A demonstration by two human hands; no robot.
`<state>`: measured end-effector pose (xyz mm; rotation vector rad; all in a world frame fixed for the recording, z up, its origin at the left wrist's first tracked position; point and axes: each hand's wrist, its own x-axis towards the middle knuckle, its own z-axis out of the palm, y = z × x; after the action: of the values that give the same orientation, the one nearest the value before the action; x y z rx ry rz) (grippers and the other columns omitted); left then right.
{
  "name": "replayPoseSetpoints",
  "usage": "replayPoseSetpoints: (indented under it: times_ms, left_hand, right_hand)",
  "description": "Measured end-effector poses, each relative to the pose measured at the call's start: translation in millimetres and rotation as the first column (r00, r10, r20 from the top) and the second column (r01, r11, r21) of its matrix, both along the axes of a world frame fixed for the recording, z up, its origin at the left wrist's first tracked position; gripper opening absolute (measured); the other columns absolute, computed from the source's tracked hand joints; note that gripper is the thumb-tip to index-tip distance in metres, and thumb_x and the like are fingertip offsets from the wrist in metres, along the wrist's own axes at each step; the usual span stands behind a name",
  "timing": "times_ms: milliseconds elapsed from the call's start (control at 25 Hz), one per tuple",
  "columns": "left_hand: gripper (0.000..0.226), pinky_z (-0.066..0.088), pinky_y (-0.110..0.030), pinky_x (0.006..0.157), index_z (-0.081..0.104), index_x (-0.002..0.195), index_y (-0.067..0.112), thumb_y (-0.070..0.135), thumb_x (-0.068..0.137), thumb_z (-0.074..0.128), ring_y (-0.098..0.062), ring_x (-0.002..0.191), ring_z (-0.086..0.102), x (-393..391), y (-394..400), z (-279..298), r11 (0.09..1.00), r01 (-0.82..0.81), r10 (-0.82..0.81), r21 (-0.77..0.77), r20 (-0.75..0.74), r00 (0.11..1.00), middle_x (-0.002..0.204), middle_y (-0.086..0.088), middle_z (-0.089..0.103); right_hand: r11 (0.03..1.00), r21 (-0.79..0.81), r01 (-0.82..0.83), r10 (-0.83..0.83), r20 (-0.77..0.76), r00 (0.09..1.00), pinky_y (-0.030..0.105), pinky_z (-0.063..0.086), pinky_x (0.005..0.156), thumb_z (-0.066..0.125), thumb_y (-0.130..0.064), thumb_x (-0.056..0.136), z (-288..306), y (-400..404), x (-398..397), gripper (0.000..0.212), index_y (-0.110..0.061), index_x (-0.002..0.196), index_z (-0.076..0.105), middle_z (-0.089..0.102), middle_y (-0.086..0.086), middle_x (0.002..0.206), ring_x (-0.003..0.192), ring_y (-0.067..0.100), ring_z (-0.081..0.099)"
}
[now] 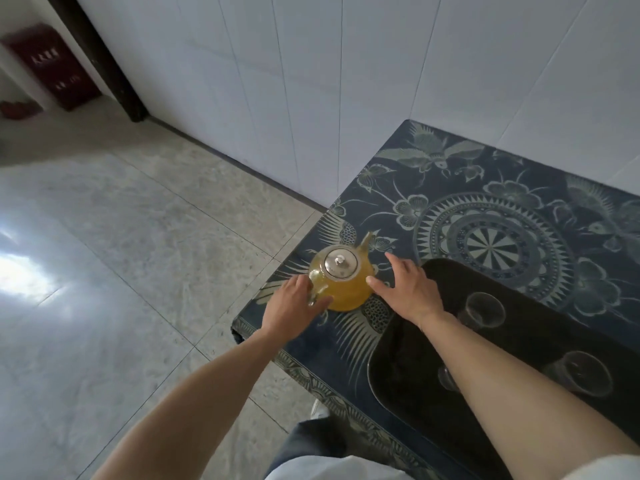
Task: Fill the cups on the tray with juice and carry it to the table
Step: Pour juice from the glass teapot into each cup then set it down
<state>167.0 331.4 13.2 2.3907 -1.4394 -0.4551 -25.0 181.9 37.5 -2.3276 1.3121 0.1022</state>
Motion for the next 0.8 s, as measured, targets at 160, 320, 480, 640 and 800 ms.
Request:
replayPoseSetpoints:
  times_ms: [160,320,480,640,800]
  left_hand:
    - [0.046,0.046,-0.036,0.057,0.053,0.073,0.014,0.057,0.088,0.051,-0.013,0.058,0.049,5.0,-10.9,-15.2,0.998,-0.061,0.063,0.016,-0.383,0.922,0.065,0.003,0.056]
    - [0.047,0.051,-0.038,0.063,0.058,0.071,0.007,0.051,0.085,0.059,-0.014,0.058,0.055,13.3,-16.8,-20.1,0.995,-0.101,0.086,0.017,-0.673,0.735,0.063,-0.001,0.061]
    - [0.041,0.054,-0.039,0.072,0.064,0.072,0.008,0.044,0.091,0.056,-0.017,0.056,0.057,14.7,-18.2,-19.5,0.994,-0.060,0.108,0.090,-0.788,0.606,0.060,-0.003,0.062]
    - [0.034,0.043,-0.021,0.052,0.058,0.070,0.012,0.033,0.097,0.054,-0.008,0.047,0.045,10.8,-21.5,-15.5,0.986,-0.100,0.163,0.130,-0.844,0.511,0.056,0.002,0.052]
    - [0.040,0.035,-0.017,0.046,0.048,0.062,0.013,0.034,0.094,0.059,-0.005,0.041,0.037,6.7,-24.4,-18.6,0.976,-0.196,0.189,0.096,-0.820,0.541,0.047,0.008,0.043]
  right_hand:
    - [0.931,0.332,0.149,-0.198,0.120,0.973,0.049,0.035,0.116,0.044,-0.063,0.099,-13.0,-14.6,31.8,0.081,-0.018,0.163,0.024,0.038,0.015,0.162,0.148,0.032,0.038]
    - [0.788,0.549,0.278,-0.439,0.185,0.879,0.046,0.028,0.121,0.041,-0.068,0.097,-22.7,-29.1,55.0,0.083,-0.018,0.161,0.030,0.043,0.008,0.161,0.150,0.029,0.037]
    - [0.662,0.696,0.277,-0.551,0.201,0.810,0.055,0.034,0.120,0.038,-0.102,0.058,-44.5,-45.1,68.3,0.118,-0.033,0.154,0.043,0.050,0.001,0.155,0.144,0.027,0.043]
    - [0.543,0.801,0.253,-0.627,0.186,0.756,0.055,0.035,0.119,0.052,-0.087,0.064,-51.7,-46.9,79.2,0.104,-0.033,0.153,0.044,0.051,0.001,0.154,0.142,0.027,0.045]
    - [0.472,0.842,0.263,-0.693,0.169,0.701,0.054,0.033,0.120,0.057,-0.077,0.069,-58.7,-42.4,81.2,0.094,-0.031,0.151,0.048,0.052,0.001,0.153,0.142,0.026,0.047]
